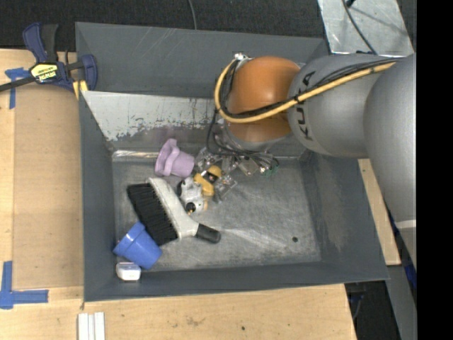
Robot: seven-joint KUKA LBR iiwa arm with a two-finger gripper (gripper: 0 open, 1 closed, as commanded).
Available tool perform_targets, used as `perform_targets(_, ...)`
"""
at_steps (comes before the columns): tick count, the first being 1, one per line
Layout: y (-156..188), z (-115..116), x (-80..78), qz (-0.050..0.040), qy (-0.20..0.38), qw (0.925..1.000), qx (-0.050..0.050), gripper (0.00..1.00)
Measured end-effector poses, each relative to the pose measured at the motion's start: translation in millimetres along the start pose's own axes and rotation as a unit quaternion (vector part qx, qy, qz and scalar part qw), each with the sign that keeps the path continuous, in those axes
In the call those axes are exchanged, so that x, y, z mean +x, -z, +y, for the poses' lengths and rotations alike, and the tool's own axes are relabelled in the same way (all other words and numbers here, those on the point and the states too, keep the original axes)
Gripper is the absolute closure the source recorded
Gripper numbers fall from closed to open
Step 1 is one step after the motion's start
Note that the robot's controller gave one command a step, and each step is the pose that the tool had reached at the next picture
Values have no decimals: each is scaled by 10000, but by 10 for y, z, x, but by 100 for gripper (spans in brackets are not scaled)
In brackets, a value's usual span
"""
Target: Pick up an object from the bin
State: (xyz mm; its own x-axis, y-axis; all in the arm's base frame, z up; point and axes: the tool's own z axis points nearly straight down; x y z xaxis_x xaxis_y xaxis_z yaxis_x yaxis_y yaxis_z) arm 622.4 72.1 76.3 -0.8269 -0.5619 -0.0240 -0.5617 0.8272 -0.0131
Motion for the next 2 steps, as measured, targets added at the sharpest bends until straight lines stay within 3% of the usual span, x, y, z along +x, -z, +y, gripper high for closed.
perform_targets(2,23,23,15,52,13,10000,-28,100)
